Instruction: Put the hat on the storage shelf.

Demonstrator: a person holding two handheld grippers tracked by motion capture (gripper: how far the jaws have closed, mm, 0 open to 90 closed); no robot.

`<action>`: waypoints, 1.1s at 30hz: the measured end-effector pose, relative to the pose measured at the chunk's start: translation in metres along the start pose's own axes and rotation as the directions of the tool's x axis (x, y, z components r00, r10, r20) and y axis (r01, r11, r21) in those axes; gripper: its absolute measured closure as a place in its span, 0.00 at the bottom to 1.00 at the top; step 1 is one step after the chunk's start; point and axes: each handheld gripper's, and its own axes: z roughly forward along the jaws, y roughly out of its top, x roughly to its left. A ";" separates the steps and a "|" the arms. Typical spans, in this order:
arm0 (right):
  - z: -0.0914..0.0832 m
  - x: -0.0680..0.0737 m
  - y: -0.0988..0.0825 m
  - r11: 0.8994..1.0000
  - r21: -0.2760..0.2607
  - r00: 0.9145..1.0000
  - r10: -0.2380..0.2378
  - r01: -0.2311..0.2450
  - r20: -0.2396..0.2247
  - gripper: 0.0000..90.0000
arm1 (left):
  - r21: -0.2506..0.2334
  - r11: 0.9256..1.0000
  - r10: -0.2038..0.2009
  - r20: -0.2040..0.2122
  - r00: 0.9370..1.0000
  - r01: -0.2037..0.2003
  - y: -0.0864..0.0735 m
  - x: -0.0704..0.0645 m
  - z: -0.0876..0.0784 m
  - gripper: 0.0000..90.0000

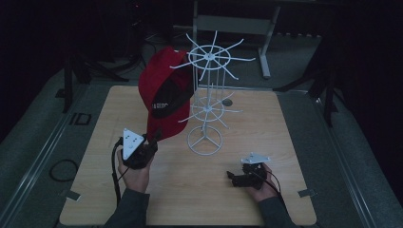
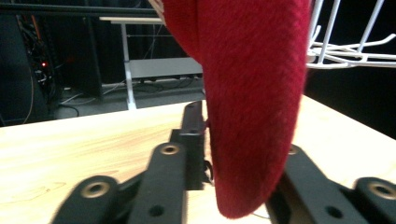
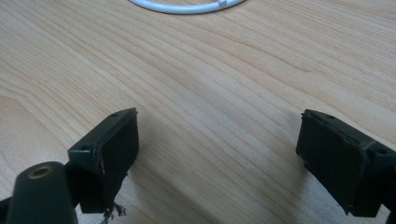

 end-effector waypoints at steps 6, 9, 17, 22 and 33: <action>0.000 0.000 0.000 1.000 0.000 1.000 -0.002 0.002 0.000 0.14 | 0.005 1.000 -0.006 -0.008 1.000 0.006 0.000 0.002 -0.001 0.68; 0.000 0.000 0.000 1.000 0.001 1.000 -0.001 0.001 0.001 0.14 | 0.012 1.000 -0.009 -0.007 1.000 0.009 -0.001 0.003 0.000 0.63; 0.000 0.000 0.000 1.000 0.002 1.000 0.002 -0.002 -0.001 0.14 | 0.023 1.000 -0.001 -0.033 0.999 0.002 -0.006 0.008 -0.004 0.54; 0.000 0.000 0.000 1.000 0.001 1.000 0.000 0.000 -0.001 0.14 | 0.023 1.000 -0.005 -0.048 0.999 0.006 -0.007 0.014 -0.008 0.51; 0.000 0.000 0.000 1.000 0.002 1.000 0.000 0.000 -0.001 0.14 | 0.081 0.995 -0.065 0.012 0.998 0.064 -0.011 0.033 -0.012 0.49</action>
